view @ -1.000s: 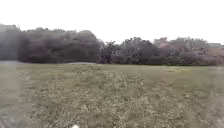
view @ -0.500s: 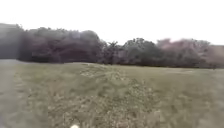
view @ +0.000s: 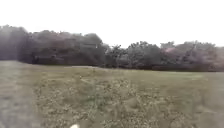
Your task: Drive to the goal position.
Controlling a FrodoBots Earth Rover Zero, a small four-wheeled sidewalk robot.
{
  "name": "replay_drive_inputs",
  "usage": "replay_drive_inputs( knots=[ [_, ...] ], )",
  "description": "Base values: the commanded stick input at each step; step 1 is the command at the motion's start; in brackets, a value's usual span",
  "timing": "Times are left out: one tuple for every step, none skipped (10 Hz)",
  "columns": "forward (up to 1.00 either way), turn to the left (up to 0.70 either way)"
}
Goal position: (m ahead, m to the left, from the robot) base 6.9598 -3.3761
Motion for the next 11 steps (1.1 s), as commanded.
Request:
replay_drive_inputs(
  knots=[
    [0.85, -0.33],
    [0.85, -0.15],
    [0.85, -0.09],
    [0.85, -0.03],
    [0.85, 0.01],
    [0.85, 0.01],
    [0.85, 0.01],
    [0.85, 0.01],
    [0.85, 0.01],
    [0.85, 0.01],
    [0.85, 0.01]
  ],
)
